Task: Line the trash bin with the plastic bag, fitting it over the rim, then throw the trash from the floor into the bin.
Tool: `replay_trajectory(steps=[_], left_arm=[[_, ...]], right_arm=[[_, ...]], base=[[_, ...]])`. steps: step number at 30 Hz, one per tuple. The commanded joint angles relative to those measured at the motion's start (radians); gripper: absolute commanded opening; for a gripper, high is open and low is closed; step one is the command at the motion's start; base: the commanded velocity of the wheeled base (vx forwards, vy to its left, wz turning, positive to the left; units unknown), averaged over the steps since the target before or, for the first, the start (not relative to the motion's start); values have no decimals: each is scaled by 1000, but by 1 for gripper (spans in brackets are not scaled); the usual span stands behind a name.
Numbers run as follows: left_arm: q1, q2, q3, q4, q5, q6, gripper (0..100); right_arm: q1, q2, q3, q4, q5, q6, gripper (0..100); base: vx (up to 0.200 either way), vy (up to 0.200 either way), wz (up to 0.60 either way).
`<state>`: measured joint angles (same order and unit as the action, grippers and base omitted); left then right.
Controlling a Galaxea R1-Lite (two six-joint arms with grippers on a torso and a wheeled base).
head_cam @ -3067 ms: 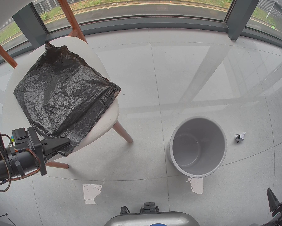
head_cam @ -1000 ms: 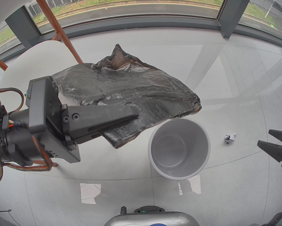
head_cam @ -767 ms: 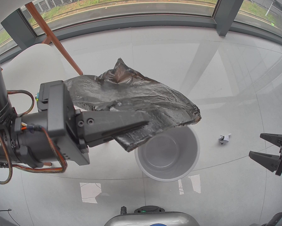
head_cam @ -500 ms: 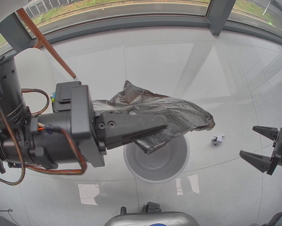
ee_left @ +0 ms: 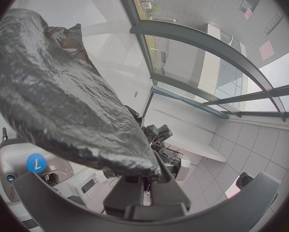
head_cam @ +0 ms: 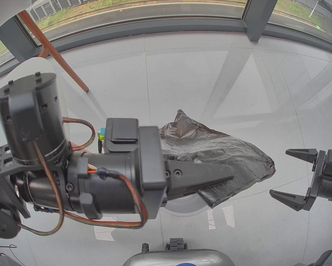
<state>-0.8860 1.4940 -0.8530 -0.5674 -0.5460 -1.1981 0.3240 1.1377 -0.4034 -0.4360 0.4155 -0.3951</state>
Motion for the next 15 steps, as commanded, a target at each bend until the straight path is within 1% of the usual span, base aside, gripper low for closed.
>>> replay_trajectory(steps=[1, 4, 5, 6, 10, 13, 14, 15], left_arm=[[-4, 40, 14, -3, 4, 6, 0], [-4, 55, 15, -3, 3, 23, 0], [-4, 69, 17, -3, 3, 40, 0], [-4, 81, 17, -5, 1, 52, 0], [-4, 107, 8, -6, -2, 66, 0], [-5, 124, 6, -6, -2, 66, 0], [-5, 127, 6, -6, -2, 66, 0], [-5, 130, 5, -6, -2, 68, 0]], right_arm=[[-30, -4, 2, 0, 0, -2, 100], [-74, -3, 3, 0, 0, -5, 100], [-106, -1, 5, -1, 2, -5, 100], [-118, -1, 5, -1, 5, -5, 100], [-122, -4, 3, -3, 39, -16, 100], [-117, -4, 0, -1, 49, -34, 100], [-105, -4, -2, -1, 68, -73, 100], [-99, -4, -2, -1, 77, -87, 100]], base=[[0, 0, 0], [0, 0, 0], [0, 0, 0], [0, 0, 0], [0, 0, 0], [0, 0, 0], [0, 0, 0], [0, 0, 0]])
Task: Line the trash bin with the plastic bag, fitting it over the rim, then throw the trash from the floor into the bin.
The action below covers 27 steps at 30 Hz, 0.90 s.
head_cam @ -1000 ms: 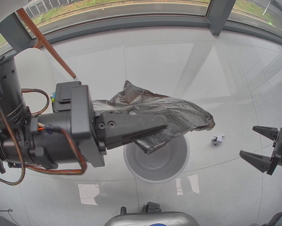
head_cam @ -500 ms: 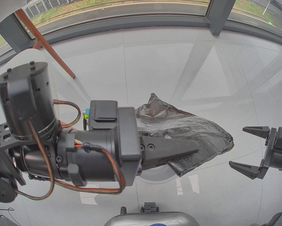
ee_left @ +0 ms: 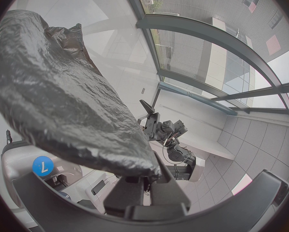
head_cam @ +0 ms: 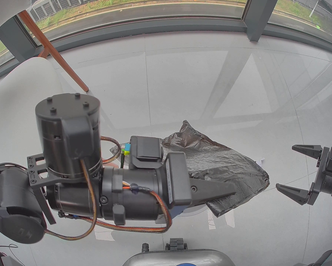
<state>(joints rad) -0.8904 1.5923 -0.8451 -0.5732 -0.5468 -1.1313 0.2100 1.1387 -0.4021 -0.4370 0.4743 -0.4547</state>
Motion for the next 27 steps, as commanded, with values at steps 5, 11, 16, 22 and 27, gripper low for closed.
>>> replay_trajectory(steps=[5, 11, 16, 22, 27], left_arm=[[1, 34, -9, -1, -1, -1, 0], [-1, 46, -19, -1, -1, -1, 0], [-8, 63, -45, -1, -2, -8, 0], [-35, 78, -51, 3, -1, -8, 0], [-38, 78, -49, 4, 1, -10, 0]], right_arm=[[32, -5, 2, 3, 46, -71, 100], [78, -20, 11, 15, 67, -76, 100], [120, -14, 12, 15, 66, -75, 100], [98, 10, 25, 6, 61, -76, 100], [0, 19, 25, 3, 64, -78, 100]], base=[[0, 0, 0], [0, 0, 0], [0, 0, 0], [0, 0, 0], [0, 0, 0]])
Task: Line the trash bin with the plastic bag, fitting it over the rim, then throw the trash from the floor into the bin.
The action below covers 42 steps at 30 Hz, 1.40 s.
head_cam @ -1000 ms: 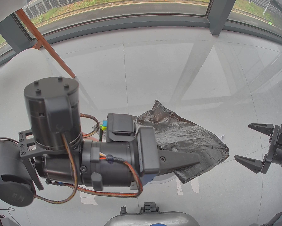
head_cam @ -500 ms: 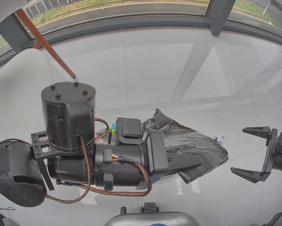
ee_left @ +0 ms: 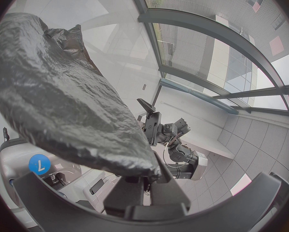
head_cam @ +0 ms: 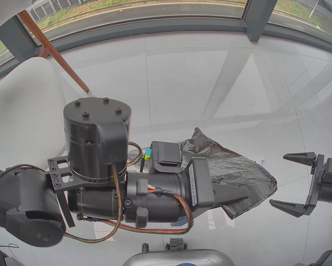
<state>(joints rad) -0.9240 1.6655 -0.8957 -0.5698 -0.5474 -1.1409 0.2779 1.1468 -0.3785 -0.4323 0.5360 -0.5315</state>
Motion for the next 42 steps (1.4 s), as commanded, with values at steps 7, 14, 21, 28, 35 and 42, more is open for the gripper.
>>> replay_trajectory(steps=[7, 14, 21, 28, 35, 42], left_arm=[[-4, 10, 0, 1, 3, 1, 0], [-4, 10, -5, 1, 3, 0, 0], [-6, 10, -3, 2, 1, 0, 0], [-32, 10, 1, 2, 3, -3, 0], [-33, 11, -8, 2, 3, -3, 0], [-32, 11, -8, 2, 7, -3, 0]], right_arm=[[-98, -1, 20, 7, 12, 2, 100], [-98, 5, 24, -2, 12, 1, 100], [-98, 27, 21, -3, 9, -5, 100], [-98, 34, 20, -2, 9, -8, 100], [-100, 47, 16, -5, 7, -12, 100], [-105, 37, 26, -3, 9, -30, 100]], base=[[0, 0, 0], [0, 0, 0], [0, 0, 0], [0, 0, 0], [0, 0, 0], [0, 0, 0]])
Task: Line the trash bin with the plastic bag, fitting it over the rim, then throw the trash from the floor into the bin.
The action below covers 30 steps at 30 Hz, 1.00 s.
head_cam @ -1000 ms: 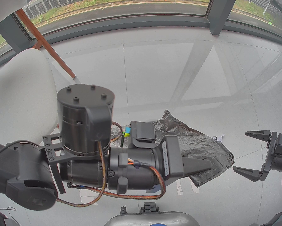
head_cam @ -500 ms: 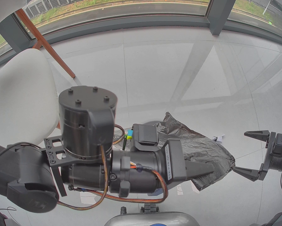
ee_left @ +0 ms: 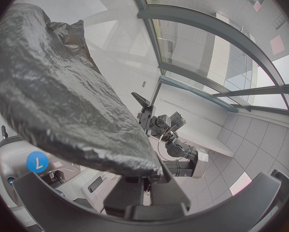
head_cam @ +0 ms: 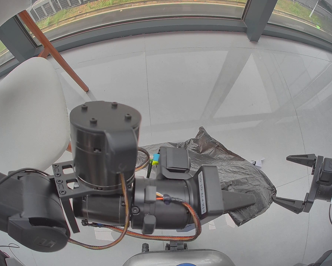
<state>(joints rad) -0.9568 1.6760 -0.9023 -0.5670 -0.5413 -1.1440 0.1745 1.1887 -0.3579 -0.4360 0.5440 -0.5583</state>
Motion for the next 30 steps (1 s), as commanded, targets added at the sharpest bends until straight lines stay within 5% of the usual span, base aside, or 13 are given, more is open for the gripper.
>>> replay_trajectory(steps=[1, 30], left_arm=[[1, 1, -3, -1, 1, 0, 0], [0, 1, -17, -1, -2, 0, 0]], right_arm=[[-3, -6, 7, 0, 1, -3, 100], [-52, 8, -6, -1, -3, -41, 100]], base=[[0, 0, 0], [0, 0, 0]])
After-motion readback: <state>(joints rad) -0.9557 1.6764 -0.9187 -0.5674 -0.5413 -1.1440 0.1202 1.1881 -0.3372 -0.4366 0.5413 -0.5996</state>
